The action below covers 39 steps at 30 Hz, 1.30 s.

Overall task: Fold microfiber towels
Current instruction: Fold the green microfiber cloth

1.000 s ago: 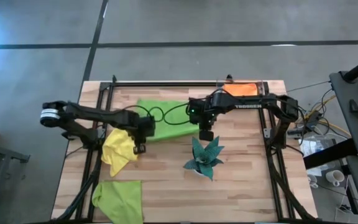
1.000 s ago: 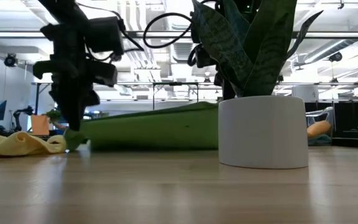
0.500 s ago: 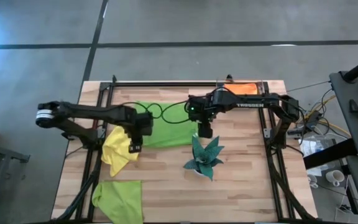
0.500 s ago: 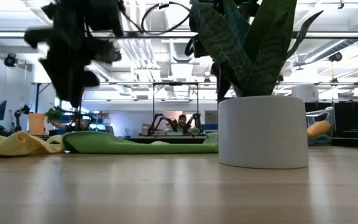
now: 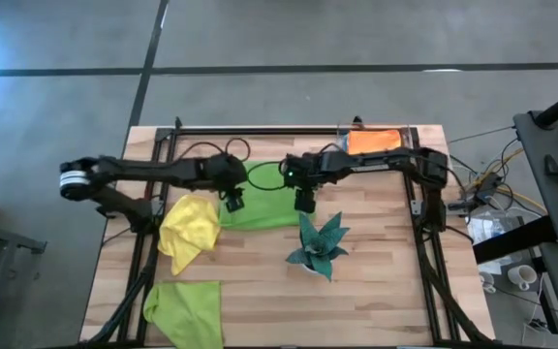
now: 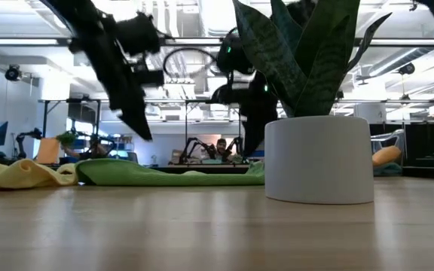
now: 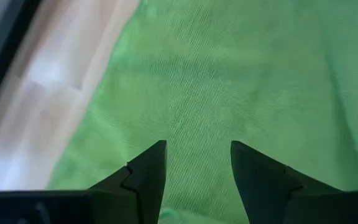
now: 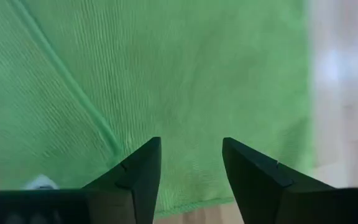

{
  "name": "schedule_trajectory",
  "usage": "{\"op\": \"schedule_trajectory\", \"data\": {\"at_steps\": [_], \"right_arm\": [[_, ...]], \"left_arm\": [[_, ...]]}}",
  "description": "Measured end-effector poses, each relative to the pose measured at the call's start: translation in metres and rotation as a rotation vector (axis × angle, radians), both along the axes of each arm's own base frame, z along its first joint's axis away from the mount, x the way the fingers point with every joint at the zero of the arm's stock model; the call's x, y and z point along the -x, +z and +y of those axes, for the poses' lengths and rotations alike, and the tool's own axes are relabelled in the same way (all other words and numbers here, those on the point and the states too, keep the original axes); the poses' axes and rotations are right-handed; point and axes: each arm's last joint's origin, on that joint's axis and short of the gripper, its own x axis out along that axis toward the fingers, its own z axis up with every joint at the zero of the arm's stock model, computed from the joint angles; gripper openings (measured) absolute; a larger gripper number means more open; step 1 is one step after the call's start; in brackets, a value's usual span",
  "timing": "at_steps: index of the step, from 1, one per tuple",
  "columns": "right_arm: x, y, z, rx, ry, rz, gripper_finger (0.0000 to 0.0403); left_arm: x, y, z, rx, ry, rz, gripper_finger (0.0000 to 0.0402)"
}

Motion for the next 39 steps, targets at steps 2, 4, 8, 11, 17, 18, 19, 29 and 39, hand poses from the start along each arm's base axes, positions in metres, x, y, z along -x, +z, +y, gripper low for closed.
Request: {"op": "schedule_trajectory", "data": {"at_steps": [2,4,8,11,17,18,19,29,39], "right_arm": [[-0.001,-0.015,0.001,-0.014,0.018,0.066,0.0177],[0.0,-0.022,0.006,-0.085,0.044,0.123,0.0186],[0.001,-0.002,0.032,-0.439,0.186,0.1,0.0191],[0.005,0.029,0.045,-0.554,0.328,-0.017,0.0188],[0.009,0.046,0.024,-0.147,0.206,-0.116,0.0187],[0.01,0.044,0.019,-0.118,0.183,-0.106,0.0187],[0.01,0.04,0.015,-0.105,0.164,-0.097,0.0187],[0.007,-0.016,0.004,-0.165,0.155,0.057,0.0187],[-0.003,-0.028,-0.045,0.344,0.068,0.275,0.0187]], "left_arm": [[-0.005,-0.015,0.001,0.026,0.029,0.042,0.0164],[-0.006,-0.029,0.002,0.052,0.042,0.123,0.0164],[-0.007,-0.037,0.003,0.053,0.061,0.162,0.0164],[-0.006,-0.037,0.005,0.04,0.058,0.171,0.0164],[-0.003,-0.03,0.012,-0.03,0.11,0.159,0.0164],[-0.002,-0.03,0.013,-0.045,0.123,0.166,0.0164],[-0.001,-0.03,0.015,-0.055,0.133,0.171,0.0164],[0.012,-0.046,0.016,0.018,0.133,0.365,0.0164],[0.028,-0.032,-0.007,0.208,0.077,0.477,0.0164]]}}
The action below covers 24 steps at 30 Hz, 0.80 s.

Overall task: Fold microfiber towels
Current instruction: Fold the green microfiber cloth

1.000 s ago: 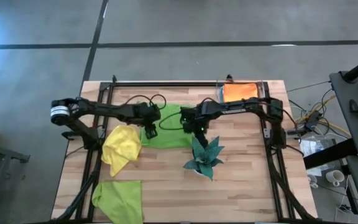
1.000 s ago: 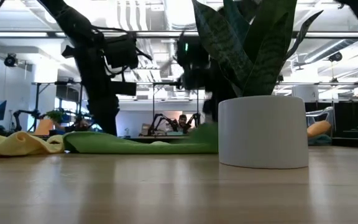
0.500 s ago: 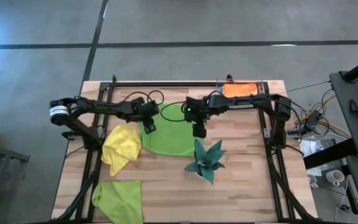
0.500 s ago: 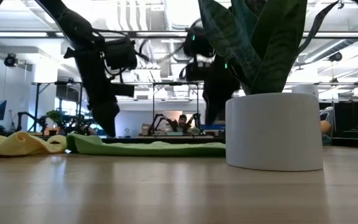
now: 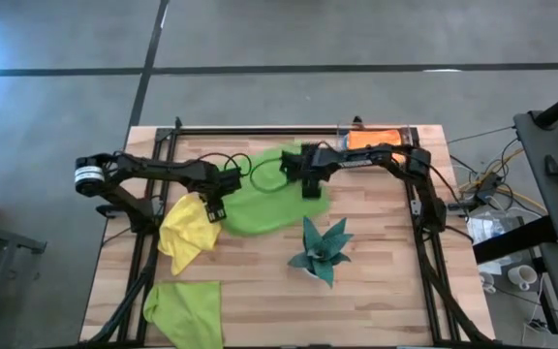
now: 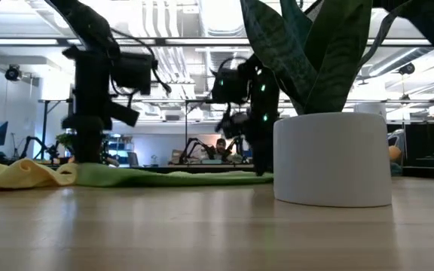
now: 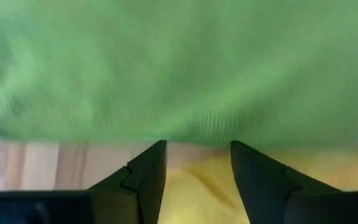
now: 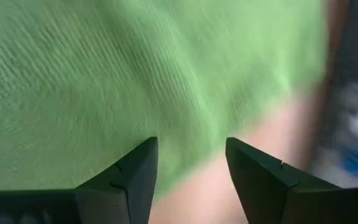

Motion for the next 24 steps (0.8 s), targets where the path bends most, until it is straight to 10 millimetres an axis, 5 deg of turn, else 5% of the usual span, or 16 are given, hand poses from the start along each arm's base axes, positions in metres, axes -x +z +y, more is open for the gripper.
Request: {"op": "schedule_trajectory", "data": {"at_steps": [4,7,11,19,24], "right_arm": [[0.001,0.045,-0.011,0.122,-0.028,-0.083,0.0187],[0.008,0.065,-0.006,-0.025,-0.02,-0.206,0.0187],[0.013,0.073,0.005,-0.279,-0.015,-0.362,0.0187],[0.008,0.051,0.04,-0.346,0.072,-0.341,0.0187],[0.011,0.057,0.04,-0.328,0.112,-0.319,0.0187]], "left_arm": [[0.007,0.021,-0.002,-0.075,0.022,-0.063,0.0164],[0.009,0.032,-0.001,-0.187,0.054,-0.192,0.0164],[0.005,0.032,-0.001,-0.221,0.013,-0.352,0.0164],[-0.007,-0.016,-0.021,-0.089,-0.335,-0.439,0.0164],[-0.018,-0.003,-0.053,-0.054,-0.439,-0.512,0.0164]]}}
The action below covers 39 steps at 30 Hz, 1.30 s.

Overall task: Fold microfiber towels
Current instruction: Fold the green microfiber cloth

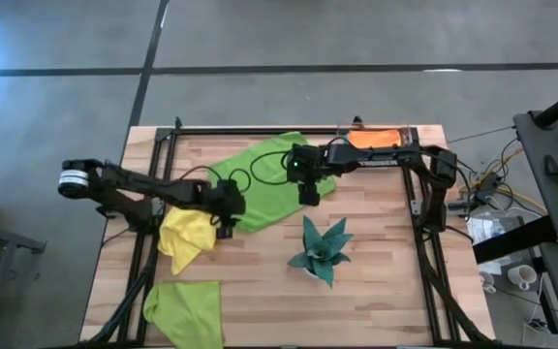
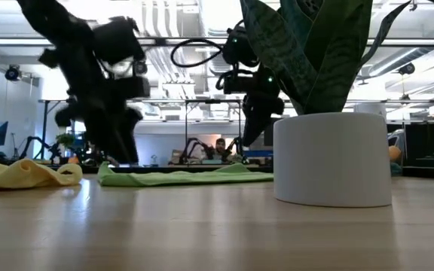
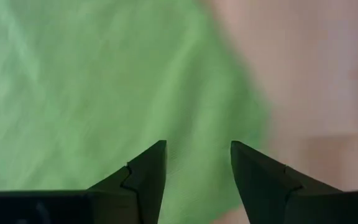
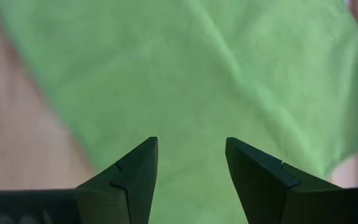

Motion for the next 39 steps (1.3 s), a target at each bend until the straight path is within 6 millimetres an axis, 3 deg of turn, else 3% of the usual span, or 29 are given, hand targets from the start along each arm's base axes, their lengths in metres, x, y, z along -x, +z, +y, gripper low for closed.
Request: {"op": "schedule_trajectory", "data": {"at_steps": [3,6,10,13,18,24,27,29,33,36,39], "right_arm": [[0.005,0.003,0.005,0.019,0.09,0.046,0.0187],[0.014,-0.002,0.006,0.025,0.164,0.146,0.0187],[0.028,-0.011,0.003,0.018,0.175,0.213,0.0187],[0.03,-0.012,-0.001,0.009,0.115,0.165,0.0187],[0.018,-0.012,-0.002,-0.029,0.043,0.013,0.0187],[0.008,-0.045,0.001,-0.156,0.066,0.032,0.0187],[0.005,-0.055,-0.003,-0.149,0.066,0.059,0.0187],[0.004,-0.061,-0.006,-0.09,0.081,0.103,0.0187],[-0.008,-0.058,-0.024,0.196,0.145,0.176,0.0187],[-0.027,-0.038,-0.036,0.341,0.184,0.155,0.0187],[-0.039,-0.007,-0.034,0.363,0.215,0.111,0.0187]], "left_arm": [[-0.003,0.014,-0.019,0.018,-0.052,-0.071,0.0164],[-0.002,0.013,-0.031,0.022,-0.064,-0.084,0.0164],[-0.004,0.004,-0.033,-0.011,0.038,-0.052,0.0164],[0.0,0.001,-0.031,-0.059,0.038,0.019,0.0164],[0.016,0.003,0.002,-0.384,0.084,0.243,0.0164],[0.025,-0.004,0.064,-0.338,0.211,0.254,0.0164],[0.032,-0.01,0.077,-0.295,0.271,0.322,0.0164],[0.033,-0.017,0.074,-0.207,0.263,0.357,0.0164],[0.02,-0.029,0.055,0.013,0.202,0.337,0.0163],[0.001,-0.036,0.03,0.083,0.091,0.315,0.0164],[-0.019,-0.025,0.008,0.076,0.008,0.272,0.0164]]}}
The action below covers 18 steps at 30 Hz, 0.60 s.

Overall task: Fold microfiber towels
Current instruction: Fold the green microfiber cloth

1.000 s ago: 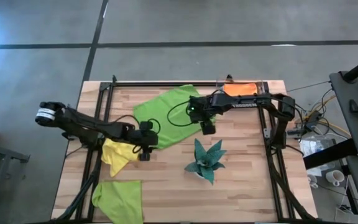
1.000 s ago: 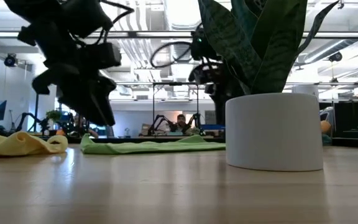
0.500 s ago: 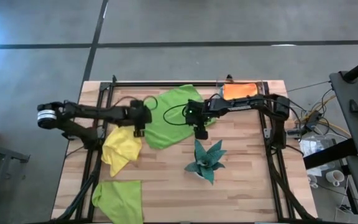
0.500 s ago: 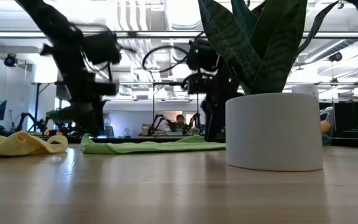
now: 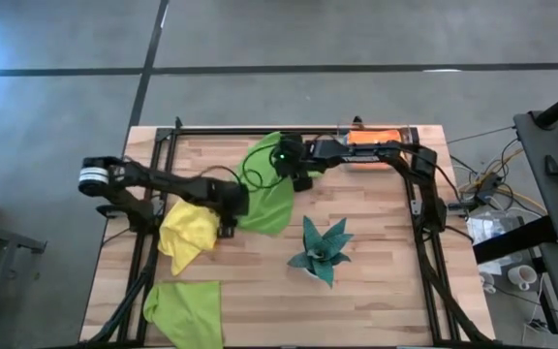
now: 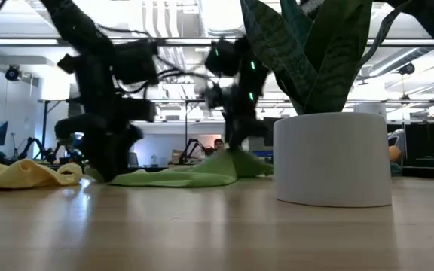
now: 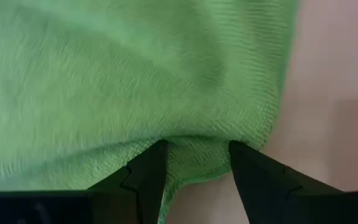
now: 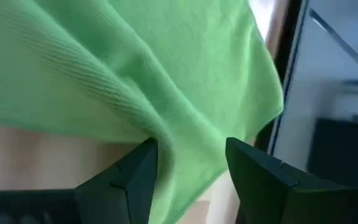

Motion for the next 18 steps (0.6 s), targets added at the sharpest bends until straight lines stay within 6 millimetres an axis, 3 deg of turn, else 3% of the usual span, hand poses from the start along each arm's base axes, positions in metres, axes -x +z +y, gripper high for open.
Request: {"op": "schedule_trajectory", "data": {"at_steps": [3,6,11,15,18], "right_arm": [[0.004,0.018,0.011,-0.087,0.006,0.044,0.0187],[0.014,0.028,0.021,-0.282,-0.055,0.059,0.0187],[0.014,0.01,0.042,-0.569,-0.161,-0.041,0.0187],[0.006,-0.013,0.067,-0.611,-0.152,-0.135,0.0187],[0.012,-0.036,0.083,-0.603,-0.111,-0.044,0.0187]], "left_arm": [[-0.003,0.017,-0.013,-0.035,-0.014,0.034,0.0164],[-0.001,0.044,-0.01,-0.147,0.028,0.015,0.0164],[0.002,0.064,0.02,-0.435,0.186,-0.112,0.0164],[-0.007,0.051,0.049,-0.506,0.254,-0.231,0.0164],[-0.01,0.033,0.058,-0.507,0.224,-0.164,0.0164]]}}
